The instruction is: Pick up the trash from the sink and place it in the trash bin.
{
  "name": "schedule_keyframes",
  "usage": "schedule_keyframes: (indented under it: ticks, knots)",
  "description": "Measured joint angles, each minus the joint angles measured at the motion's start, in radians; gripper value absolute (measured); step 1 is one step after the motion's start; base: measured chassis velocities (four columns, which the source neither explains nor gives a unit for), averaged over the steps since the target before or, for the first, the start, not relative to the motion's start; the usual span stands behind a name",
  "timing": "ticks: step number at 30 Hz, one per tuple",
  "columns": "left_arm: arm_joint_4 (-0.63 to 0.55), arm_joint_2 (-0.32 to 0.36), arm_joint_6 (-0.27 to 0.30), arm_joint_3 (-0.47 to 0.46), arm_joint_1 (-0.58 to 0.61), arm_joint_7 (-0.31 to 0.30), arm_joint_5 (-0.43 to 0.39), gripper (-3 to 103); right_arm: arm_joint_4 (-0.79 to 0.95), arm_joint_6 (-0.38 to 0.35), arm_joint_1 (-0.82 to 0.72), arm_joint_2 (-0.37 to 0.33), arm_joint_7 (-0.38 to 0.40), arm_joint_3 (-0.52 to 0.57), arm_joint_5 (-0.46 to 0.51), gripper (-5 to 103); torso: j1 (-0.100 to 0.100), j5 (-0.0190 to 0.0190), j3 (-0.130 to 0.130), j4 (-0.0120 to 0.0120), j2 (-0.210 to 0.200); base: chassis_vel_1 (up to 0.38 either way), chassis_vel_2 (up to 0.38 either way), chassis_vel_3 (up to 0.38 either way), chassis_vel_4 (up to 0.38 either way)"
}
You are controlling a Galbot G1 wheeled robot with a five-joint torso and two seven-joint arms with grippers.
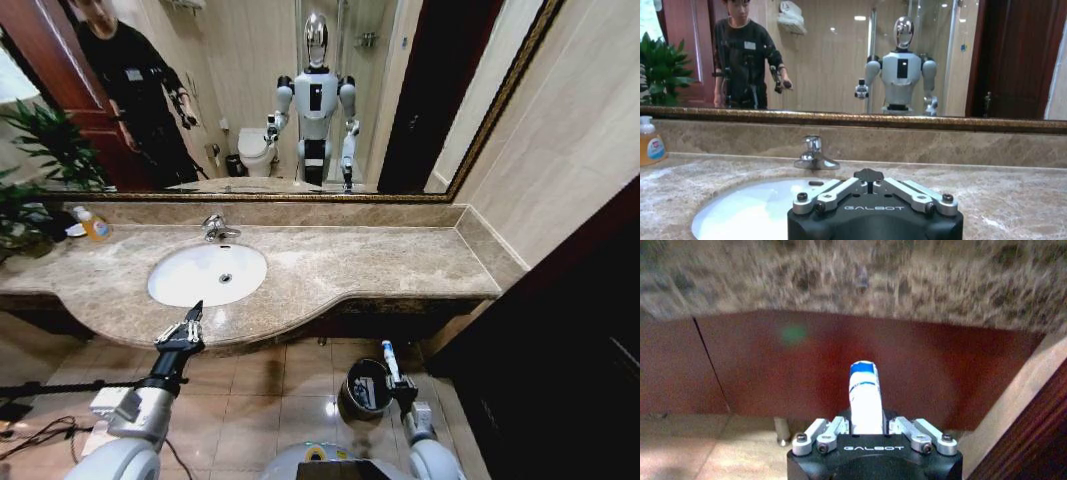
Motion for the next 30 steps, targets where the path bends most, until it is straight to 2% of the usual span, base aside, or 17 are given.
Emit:
schedule_keyframes:
  ticks: [10,20,23,24,27,29,30]
  knots:
    - [0.000,0.000,0.000,0.000,0.000,0.000,0.000,0,-0.252,0.045,0.106,0.031,-0.022,-0.013,-0.027,26,0.000,0.0001,0.000,0.0000,0.000,0.000,0.000,0.000,0.000]
    - [0.000,0.000,0.000,0.000,0.000,0.000,0.000,0,-0.393,0.072,0.184,0.074,-0.027,-0.014,-0.099,23,0.000,0.0002,0.000,0.0000,0.000,0.000,0.000,0.000,0.000]
    - [0.000,0.000,0.000,0.000,0.000,0.000,0.000,0,-0.440,0.085,0.213,0.081,-0.017,-0.014,-0.112,36,0.000,0.0001,0.000,0.0000,0.000,0.000,0.000,0.000,0.000]
    - [0.000,0.000,0.000,0.000,0.000,0.000,0.000,0,-0.440,0.085,0.213,0.081,-0.017,-0.014,-0.112,36,0.000,0.0001,0.000,0.0000,0.000,0.000,0.000,0.000,0.000]
    - [0.000,0.000,0.000,0.000,0.000,0.000,0.000,0,-0.468,0.097,0.228,0.085,0.002,-0.013,-0.114,52,0.000,0.0001,0.000,0.0000,0.000,0.000,0.000,0.000,0.000]
    - [0.000,0.000,0.000,0.000,0.000,0.000,0.000,0,-0.469,0.098,0.229,0.084,0.004,-0.013,-0.114,52,0.000,0.0000,0.000,0.0000,0.000,0.000,0.000,0.000,0.000]
    - [0.000,0.000,0.000,0.000,0.000,0.000,0.000,0,-0.470,0.099,0.230,0.084,0.006,-0.012,-0.114,57,0.000,0.0001,0.000,0.0000,0.000,0.000,0.000,0.000,0.000]
